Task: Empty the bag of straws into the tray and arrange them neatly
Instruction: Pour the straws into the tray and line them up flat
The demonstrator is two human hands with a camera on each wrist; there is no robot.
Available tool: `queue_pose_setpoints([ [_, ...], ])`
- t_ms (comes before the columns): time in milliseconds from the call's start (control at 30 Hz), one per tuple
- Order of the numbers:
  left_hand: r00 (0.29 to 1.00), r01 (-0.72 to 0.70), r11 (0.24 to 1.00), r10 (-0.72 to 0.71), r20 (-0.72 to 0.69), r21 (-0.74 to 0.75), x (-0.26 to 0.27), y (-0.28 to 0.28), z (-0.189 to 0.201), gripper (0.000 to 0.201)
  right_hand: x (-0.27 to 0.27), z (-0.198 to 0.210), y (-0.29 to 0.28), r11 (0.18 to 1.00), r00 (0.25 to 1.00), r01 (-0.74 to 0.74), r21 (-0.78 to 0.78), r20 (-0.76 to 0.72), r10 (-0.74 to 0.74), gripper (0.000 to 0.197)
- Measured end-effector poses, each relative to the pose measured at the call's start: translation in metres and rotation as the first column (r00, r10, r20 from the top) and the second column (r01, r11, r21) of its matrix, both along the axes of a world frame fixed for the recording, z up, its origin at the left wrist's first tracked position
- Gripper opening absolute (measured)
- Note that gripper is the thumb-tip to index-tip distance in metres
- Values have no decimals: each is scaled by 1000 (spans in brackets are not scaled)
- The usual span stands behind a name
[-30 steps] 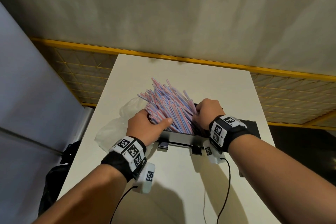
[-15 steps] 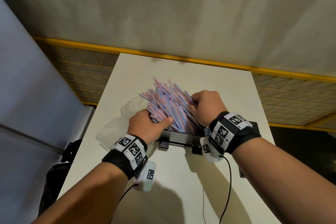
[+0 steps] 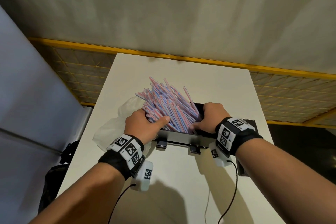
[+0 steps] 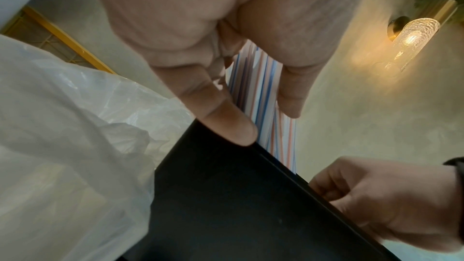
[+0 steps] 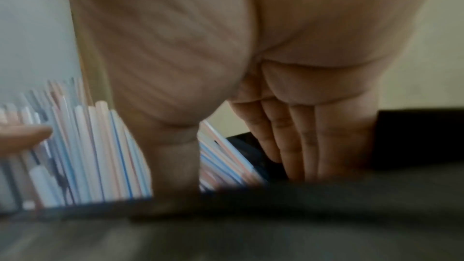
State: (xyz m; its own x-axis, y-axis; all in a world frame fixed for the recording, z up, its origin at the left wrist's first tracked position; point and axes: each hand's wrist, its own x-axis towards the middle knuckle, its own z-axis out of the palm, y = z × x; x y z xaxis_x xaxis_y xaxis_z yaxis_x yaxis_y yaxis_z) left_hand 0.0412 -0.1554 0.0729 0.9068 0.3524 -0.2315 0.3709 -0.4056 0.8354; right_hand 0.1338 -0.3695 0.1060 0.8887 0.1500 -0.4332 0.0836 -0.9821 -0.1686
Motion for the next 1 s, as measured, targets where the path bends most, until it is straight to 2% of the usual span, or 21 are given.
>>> queue_pose_setpoints([
  [67,1000,-1,1000,1,1,-6,-1,0,1,31,1,-6,6,999,999,-13,-44,-46,11,51],
  [167,1000,2,1000,-2,5,-3,-3,-1,1,29,2,-18,13,997,998,-32,-73,-55,28,45],
  [367,1000,7,1000,-7,-2,1,-2,0,3,30,11,-15,23,994,989,-95,-61,107,102,8],
  [467,1000,15,1000,-15,-4,13,-2,-1,5,30,12,-8,27,988,976,-149,-28,158,151,22],
  [567,997,72,994,-70,-32,78,-3,-3,14,34,11,-1,27,983,976,-180,-22,122,181,17],
  [633,990,126,987,-118,-83,99,-2,-6,19,38,10,2,21,992,982,-129,9,142,127,32],
  [733,976,161,986,-151,-156,51,1,-11,24,48,3,4,8,999,983,-14,45,186,5,54],
  [800,974,122,992,-124,-192,-24,4,-13,31,49,-7,-4,2,997,996,-27,77,87,21,58],
  [867,976,43,991,-68,-208,-125,4,-16,36,48,-18,-16,-3,973,997,-44,226,-53,57,63],
  [933,975,-28,980,-16,-223,-195,4,-20,39,46,-25,-25,-6,944,985,-67,323,-131,115,64],
  [1000,969,-27,975,-28,-244,-219,4,-26,38,46,-29,-29,-5,947,971,-128,294,-159,181,53],
])
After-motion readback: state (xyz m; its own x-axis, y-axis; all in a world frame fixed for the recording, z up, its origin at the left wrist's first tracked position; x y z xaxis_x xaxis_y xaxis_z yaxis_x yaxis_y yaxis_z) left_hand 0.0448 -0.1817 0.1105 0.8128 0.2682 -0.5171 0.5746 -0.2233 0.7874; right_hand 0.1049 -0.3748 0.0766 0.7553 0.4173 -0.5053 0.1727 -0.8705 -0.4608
